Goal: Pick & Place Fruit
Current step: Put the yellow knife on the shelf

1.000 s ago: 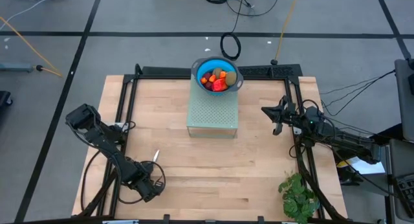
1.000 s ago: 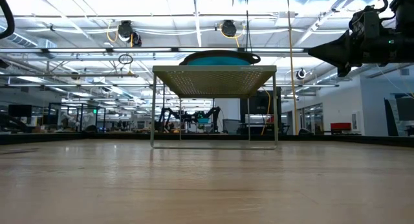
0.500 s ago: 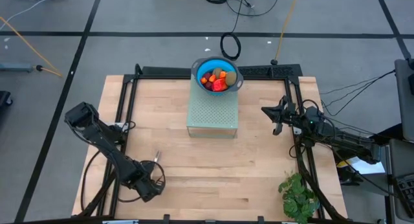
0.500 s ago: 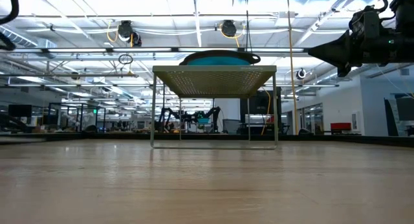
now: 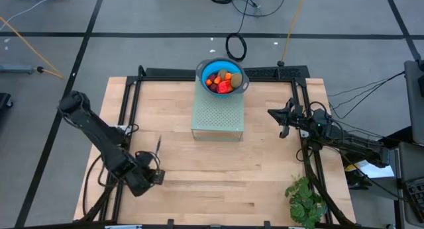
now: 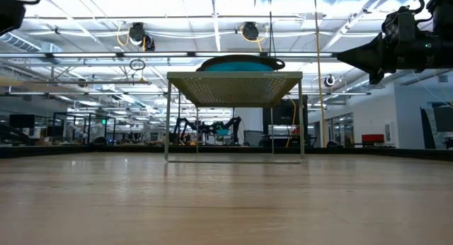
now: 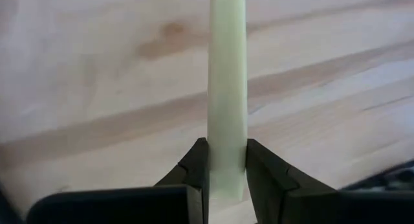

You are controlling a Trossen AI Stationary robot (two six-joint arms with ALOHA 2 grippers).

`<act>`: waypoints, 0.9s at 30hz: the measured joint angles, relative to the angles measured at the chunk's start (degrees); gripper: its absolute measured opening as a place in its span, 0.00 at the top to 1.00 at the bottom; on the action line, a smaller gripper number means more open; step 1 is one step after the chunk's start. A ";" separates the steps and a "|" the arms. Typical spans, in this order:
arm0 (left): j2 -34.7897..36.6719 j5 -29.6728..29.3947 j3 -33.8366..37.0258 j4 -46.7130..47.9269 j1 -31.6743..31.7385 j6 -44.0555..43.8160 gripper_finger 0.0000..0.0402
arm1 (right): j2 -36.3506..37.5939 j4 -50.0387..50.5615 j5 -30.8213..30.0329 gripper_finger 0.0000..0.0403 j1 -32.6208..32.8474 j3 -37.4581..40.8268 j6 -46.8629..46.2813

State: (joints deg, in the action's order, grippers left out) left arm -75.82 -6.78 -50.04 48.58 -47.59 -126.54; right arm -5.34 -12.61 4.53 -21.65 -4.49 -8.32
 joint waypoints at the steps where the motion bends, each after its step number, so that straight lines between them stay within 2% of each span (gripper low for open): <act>1: 0.92 -1.83 0.00 0.14 0.00 0.02 0.84 | -0.02 0.01 -0.01 1.00 0.00 0.00 0.00; 11: 6.58 -21.08 0.00 -0.45 0.07 4.52 0.84 | 0.00 -0.01 -0.01 1.00 0.00 0.02 0.00; 18: 7.75 -34.71 -0.04 -4.90 0.13 11.66 0.84 | 0.00 0.01 -0.01 1.00 0.01 0.00 0.00; 22: 7.75 -39.67 -0.04 -9.38 0.52 17.07 0.84 | -0.02 -0.01 -0.01 1.00 0.00 0.02 0.00; 27: 7.75 -42.26 -0.04 -14.99 2.14 23.31 0.84 | -0.02 0.01 -0.02 1.00 0.01 0.01 0.00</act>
State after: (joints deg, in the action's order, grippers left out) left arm -68.07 -49.03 -50.09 33.59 -45.45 -103.23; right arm -5.37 -12.60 4.51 -21.64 -4.49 -8.32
